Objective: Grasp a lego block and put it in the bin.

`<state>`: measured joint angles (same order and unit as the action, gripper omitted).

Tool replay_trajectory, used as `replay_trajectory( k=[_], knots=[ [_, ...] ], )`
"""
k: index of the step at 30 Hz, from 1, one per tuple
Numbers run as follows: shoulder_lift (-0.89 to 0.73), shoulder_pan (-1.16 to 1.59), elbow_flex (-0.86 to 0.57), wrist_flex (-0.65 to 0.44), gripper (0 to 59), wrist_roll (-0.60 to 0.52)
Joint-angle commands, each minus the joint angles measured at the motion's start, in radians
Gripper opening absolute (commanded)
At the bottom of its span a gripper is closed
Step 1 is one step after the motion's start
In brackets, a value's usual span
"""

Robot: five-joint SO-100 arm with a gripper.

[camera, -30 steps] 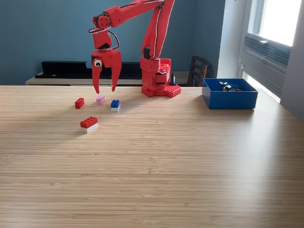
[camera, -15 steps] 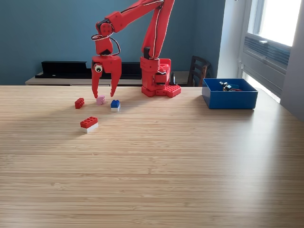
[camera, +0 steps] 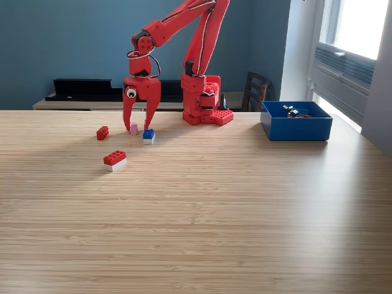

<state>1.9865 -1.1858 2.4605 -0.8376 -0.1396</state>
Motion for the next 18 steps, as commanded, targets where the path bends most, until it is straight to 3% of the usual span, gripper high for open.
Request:
replay_trajectory(
  k=[1,5,10,18],
  knots=[
    [0.005,0.006,0.005,0.046,14.2,-0.012],
    [0.005,0.009,0.020,0.078,12.2,-0.032],
    [0.005,0.014,0.046,0.120,0.1,-0.058],
    [0.005,0.031,0.014,0.123,0.0,-0.089]
  ],
)
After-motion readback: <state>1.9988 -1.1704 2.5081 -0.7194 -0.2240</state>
